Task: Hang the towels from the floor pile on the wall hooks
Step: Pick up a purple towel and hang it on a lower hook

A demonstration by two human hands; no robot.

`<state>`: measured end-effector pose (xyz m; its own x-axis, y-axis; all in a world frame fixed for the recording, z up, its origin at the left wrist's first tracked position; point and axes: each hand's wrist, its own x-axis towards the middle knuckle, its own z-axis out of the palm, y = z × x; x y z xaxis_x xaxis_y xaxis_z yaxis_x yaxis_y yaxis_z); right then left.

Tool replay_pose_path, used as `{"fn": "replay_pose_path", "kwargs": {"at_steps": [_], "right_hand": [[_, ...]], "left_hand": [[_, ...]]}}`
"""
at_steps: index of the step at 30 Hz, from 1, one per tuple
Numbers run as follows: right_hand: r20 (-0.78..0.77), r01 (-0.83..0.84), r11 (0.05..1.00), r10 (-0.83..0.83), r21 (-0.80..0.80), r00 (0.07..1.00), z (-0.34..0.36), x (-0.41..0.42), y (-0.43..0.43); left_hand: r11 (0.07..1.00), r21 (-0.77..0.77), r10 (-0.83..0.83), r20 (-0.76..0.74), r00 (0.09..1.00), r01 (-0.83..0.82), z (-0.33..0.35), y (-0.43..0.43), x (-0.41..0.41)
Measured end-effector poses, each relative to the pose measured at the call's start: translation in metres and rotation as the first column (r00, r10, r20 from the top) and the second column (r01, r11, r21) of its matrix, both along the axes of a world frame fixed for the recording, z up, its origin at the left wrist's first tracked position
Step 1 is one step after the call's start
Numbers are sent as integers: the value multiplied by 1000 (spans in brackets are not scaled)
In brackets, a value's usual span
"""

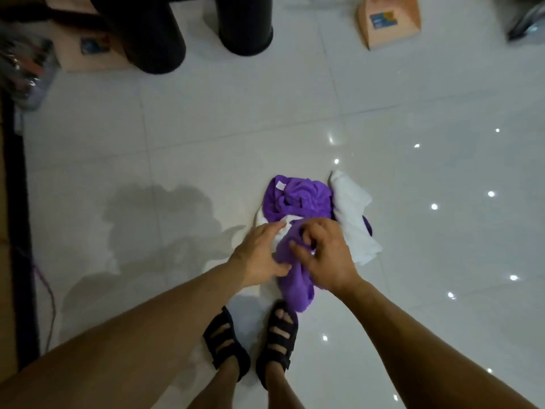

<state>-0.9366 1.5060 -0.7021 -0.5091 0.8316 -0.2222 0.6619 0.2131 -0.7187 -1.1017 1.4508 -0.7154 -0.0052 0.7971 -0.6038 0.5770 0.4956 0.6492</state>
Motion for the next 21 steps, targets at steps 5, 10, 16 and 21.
{"fn": "replay_pose_path", "kwargs": {"at_steps": [5, 10, 16, 21], "right_hand": [[-325, 150, 965, -215, -215, 921, 150, -44, 27], [-260, 84, 993, -103, -86, 960, 258, -80, 43], [-310, -67, 997, 73, 31, 948, 383, -140, 45], [-500, -61, 995, 91, 76, 861, 492, -196, 39]], "left_hand": [[996, 17, 86, 56, 995, -87, 141, 24, -38], [992, 68, 117, -100, 988, -110, 265, 11, -96], [986, -113, 96, -221, 970, -124, 387, -27, -146], [882, 37, 467, 53, 883, -469, 489, -56, -192]]}}
